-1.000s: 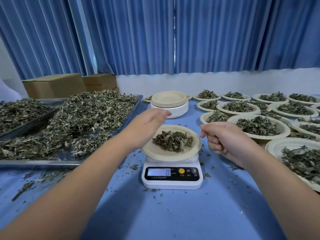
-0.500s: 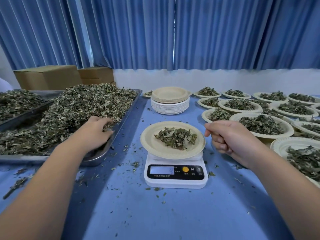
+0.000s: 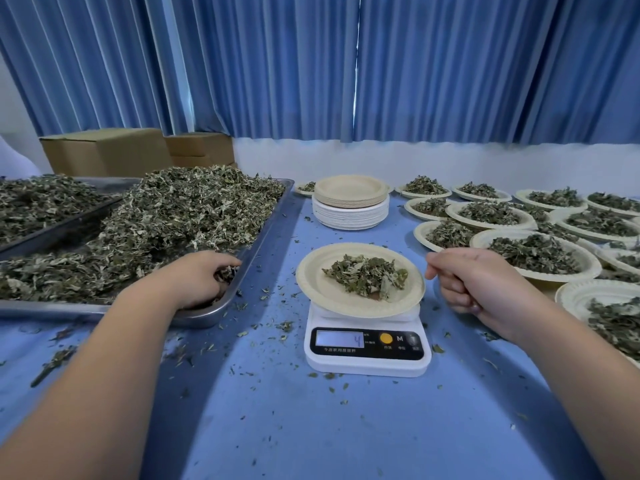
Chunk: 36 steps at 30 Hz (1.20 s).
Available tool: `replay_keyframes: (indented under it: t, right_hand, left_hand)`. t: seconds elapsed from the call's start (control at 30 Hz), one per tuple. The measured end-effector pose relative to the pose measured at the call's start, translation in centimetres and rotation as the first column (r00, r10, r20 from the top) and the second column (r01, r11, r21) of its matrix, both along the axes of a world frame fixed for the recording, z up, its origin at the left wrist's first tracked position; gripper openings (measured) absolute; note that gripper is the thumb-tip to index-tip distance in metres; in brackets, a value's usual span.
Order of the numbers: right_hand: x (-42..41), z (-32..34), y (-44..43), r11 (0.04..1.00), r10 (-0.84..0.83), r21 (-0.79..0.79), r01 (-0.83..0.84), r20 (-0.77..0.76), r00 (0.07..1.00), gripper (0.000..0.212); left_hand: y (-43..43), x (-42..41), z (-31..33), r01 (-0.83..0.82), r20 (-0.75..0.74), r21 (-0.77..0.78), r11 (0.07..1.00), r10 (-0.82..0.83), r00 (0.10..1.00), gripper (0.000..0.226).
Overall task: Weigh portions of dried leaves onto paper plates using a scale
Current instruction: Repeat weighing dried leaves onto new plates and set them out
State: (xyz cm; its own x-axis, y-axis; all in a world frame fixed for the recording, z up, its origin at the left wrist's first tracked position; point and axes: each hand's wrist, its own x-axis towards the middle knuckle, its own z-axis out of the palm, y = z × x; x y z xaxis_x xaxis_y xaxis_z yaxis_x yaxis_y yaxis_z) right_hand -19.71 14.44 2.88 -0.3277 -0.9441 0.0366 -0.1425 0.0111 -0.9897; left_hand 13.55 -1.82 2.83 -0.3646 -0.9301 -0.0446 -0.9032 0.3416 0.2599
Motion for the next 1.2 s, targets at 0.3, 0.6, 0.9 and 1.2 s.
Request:
replay_keyframes:
  t: [0.3,0.6,0.9,1.2]
  right_hand:
    - [-0.2,-0.1,0.0,1.000,0.007,-0.002,-0.007,0.015,1.000,0.032]
    - [-0.2,0.1,0.1,1.000,0.013,0.000,-0.013,0.014,1.000,0.031]
    - [-0.4,-0.1,-0.1,1.000,0.013,-0.009,-0.013,0.027,1.000,0.033]
    - [-0.5,0.0,-0.1,1.000,0.019,-0.015,-0.019,0.032,0.999,0.031]
  left_hand:
    - [-0.2,-0.2,-0.6,-0.140,-0.214,-0.146,0.979,0.107,0.971,0.030]
    - [0.1,0.0,-0.3,-0.279,-0.311,-0.255,0.926,0.195,0.930,0.057]
    - [0.3,-0.3,-0.2,-0.297,-0.370,-0.245,0.923,0.194,0.908,0.015]
    - [0.8,-0.3,0.1,-0.286,-0.516,-0.294,0.912,0.100,0.851,0.015]
